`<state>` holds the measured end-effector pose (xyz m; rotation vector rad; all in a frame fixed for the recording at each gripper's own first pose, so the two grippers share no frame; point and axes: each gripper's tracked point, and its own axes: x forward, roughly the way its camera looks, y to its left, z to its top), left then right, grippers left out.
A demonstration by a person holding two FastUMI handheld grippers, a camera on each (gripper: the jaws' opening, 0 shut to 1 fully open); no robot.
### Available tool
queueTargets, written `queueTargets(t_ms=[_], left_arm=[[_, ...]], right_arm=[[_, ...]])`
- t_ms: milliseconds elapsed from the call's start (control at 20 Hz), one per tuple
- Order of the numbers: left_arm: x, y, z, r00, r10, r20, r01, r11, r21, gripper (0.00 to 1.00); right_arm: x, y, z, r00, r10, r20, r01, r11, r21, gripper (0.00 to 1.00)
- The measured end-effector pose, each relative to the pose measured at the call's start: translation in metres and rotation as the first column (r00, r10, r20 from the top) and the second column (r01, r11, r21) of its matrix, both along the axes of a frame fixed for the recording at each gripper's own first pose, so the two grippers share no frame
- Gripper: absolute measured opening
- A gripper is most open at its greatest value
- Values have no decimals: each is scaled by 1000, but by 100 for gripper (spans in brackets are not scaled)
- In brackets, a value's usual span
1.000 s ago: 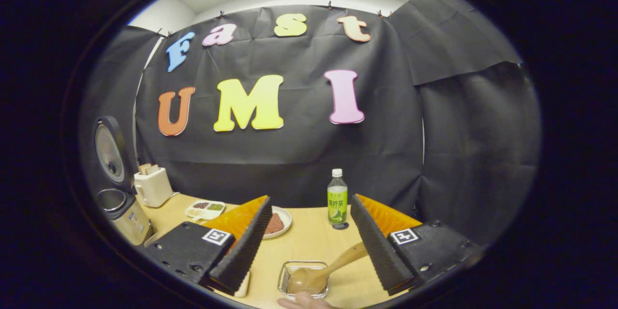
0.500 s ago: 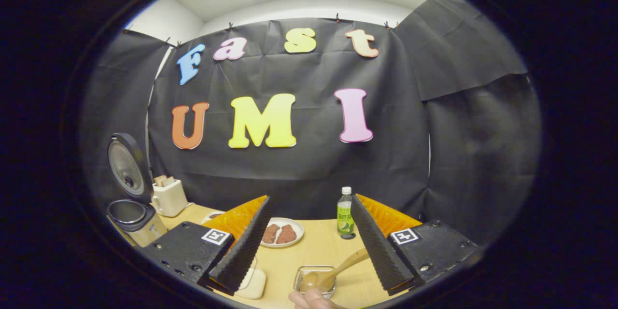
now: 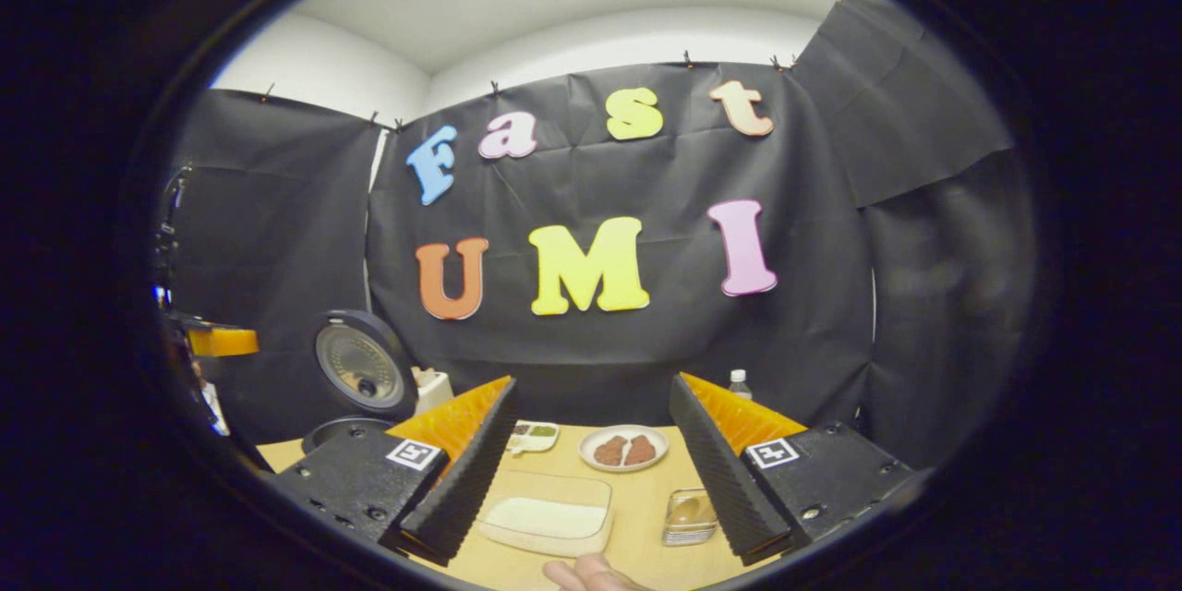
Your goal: Close the left gripper, press the button to open the rice cooker; take a wooden spoon from the chopstick holder with the right hand, scoop a spoonful of rice and pour it into the rice cooker, then put the wooden spoon back into the chopstick holder.
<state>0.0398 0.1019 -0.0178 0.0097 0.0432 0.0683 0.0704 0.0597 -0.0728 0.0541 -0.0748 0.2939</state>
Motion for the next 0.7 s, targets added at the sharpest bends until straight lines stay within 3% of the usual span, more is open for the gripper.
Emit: queueTargets(t_ms=[250, 450, 700], left_arm=[[34, 13, 40, 997, 21, 69, -18, 999, -46, 95], [70, 29, 80, 988, 64, 139, -55, 996, -66, 94], [124, 44, 106, 983, 79, 165, -69, 995, -67, 94]], right_arm=[[-16, -9, 8, 1000, -4, -2, 4, 1000, 11, 100], [-16, -10, -3, 998, 49, -43, -47, 997, 53, 100], [-3, -59, -4, 999, -52, -9, 53, 998, 29, 99]])
